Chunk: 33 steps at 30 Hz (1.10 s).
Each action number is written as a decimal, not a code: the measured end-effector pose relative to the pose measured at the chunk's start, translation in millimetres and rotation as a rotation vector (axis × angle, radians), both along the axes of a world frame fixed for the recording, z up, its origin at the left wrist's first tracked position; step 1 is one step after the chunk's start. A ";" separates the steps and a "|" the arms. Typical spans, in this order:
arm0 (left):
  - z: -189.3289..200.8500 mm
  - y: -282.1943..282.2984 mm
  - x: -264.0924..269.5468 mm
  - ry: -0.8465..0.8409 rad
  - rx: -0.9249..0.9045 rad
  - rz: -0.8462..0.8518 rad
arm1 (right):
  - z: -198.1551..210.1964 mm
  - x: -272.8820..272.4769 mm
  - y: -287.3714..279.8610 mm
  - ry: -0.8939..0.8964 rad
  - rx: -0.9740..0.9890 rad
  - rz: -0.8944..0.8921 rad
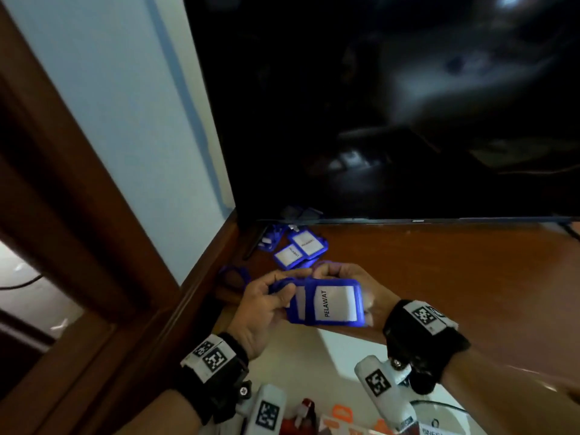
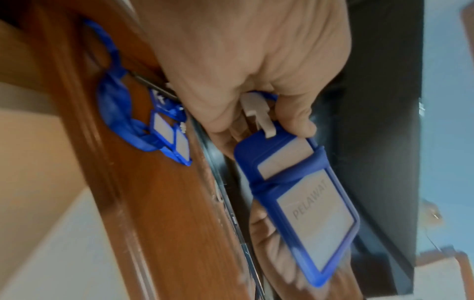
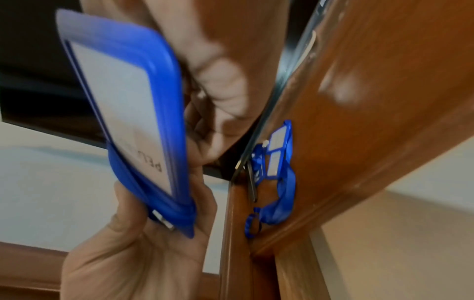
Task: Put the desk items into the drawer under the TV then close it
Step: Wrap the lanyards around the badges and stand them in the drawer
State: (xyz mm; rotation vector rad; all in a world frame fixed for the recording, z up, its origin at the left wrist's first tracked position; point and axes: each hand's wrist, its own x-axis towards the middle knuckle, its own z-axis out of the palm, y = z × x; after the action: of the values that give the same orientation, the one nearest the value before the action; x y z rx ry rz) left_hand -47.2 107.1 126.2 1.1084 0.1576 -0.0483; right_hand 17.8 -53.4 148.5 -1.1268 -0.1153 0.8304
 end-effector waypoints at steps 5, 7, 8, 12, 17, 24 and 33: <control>-20.4 23.6 -16.9 0.065 -0.084 0.149 | -24.3 -3.8 29.3 0.134 -0.067 0.071; -27.1 32.6 -20.1 0.088 -0.066 0.171 | -33.0 -2.8 39.0 0.147 -0.103 0.086; -27.7 33.8 -19.9 0.087 -0.042 0.171 | -37.1 -1.2 39.7 0.137 -0.101 0.083; -23.4 43.0 -14.1 0.097 0.075 0.174 | -40.7 7.3 46.8 0.056 -0.142 0.134; -39.1 57.4 -15.3 0.179 0.199 0.130 | -53.0 17.8 50.1 -0.042 -0.348 0.239; -107.9 89.4 -30.8 0.358 1.049 -0.394 | -72.1 52.1 81.1 -0.244 -0.683 0.069; -136.2 49.9 -30.8 0.349 1.518 -1.030 | -87.3 110.6 111.4 -0.925 -1.096 0.091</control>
State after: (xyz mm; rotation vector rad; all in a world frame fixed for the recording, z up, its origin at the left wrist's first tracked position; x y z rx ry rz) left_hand -78.0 157.0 -10.0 2.5898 -0.1338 -1.2121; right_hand 128.4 58.0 61.2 -2.5070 -0.5192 0.3392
